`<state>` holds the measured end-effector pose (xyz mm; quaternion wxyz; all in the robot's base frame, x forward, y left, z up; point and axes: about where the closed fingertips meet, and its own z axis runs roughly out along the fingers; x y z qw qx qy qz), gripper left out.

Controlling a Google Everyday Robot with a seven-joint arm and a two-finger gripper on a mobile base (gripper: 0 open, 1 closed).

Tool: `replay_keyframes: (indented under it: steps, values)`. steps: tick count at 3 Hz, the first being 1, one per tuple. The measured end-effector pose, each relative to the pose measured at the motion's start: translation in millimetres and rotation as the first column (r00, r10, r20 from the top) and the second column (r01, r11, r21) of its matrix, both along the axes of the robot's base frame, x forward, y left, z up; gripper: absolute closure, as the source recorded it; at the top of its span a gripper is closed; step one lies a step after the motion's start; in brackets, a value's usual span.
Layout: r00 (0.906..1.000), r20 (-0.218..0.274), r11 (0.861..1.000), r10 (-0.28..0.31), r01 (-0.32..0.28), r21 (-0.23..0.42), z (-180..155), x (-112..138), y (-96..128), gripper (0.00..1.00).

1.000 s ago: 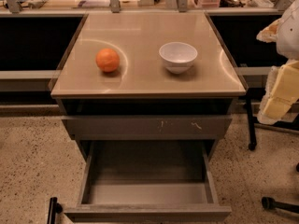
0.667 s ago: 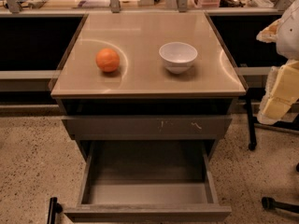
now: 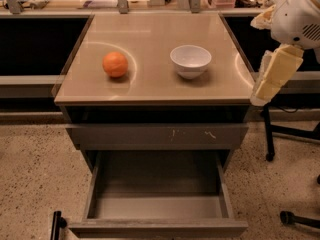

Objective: Place orange into middle drawer

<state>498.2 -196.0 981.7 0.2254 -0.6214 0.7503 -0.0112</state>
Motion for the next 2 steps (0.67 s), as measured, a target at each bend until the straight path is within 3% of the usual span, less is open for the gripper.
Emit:
replay_keyframes:
  steps: [1, 2]
  values:
    - [0.9984, 0.038, 0.997, 0.043, -0.046, 0.068, 2.5, 58.0, 16.7, 0.0]
    - [0.9984, 0.038, 0.997, 0.043, -0.046, 0.068, 2.5, 58.0, 16.7, 0.0]
